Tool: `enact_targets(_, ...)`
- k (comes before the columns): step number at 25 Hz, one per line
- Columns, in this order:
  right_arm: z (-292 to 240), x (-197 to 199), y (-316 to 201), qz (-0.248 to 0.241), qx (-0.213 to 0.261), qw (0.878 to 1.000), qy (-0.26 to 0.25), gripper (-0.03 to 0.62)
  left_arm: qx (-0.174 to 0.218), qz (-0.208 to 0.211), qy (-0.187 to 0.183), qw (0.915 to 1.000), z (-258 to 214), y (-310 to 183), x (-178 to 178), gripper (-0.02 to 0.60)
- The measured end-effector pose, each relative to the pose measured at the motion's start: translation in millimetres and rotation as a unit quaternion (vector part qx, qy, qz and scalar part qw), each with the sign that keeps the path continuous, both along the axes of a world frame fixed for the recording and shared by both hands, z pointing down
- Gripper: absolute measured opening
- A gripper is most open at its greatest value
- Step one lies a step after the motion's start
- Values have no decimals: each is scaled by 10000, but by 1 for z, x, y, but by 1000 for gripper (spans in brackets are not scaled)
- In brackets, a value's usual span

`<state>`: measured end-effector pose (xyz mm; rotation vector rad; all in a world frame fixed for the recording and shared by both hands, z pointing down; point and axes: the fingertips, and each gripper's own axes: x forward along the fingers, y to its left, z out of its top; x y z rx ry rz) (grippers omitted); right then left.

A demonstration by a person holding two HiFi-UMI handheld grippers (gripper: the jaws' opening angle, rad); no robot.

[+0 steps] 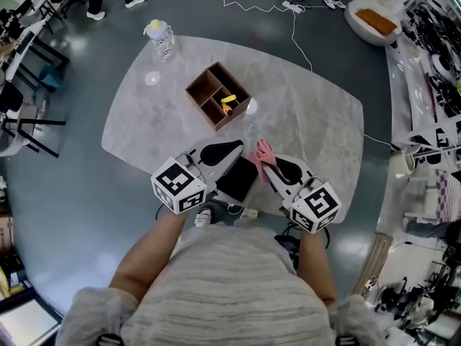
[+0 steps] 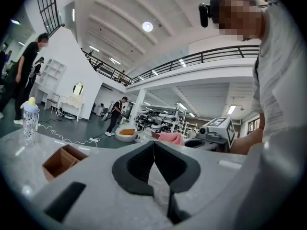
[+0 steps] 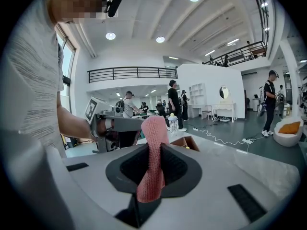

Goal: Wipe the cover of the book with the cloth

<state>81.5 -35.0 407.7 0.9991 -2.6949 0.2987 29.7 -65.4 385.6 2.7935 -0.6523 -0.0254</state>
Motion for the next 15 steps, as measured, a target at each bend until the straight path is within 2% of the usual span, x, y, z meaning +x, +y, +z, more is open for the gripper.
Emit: enact_targets(15, 5, -2, -1, -183, -87, 9998, 5, 57, -121, 6, 29, 9999, 4, -4, 0, 15)
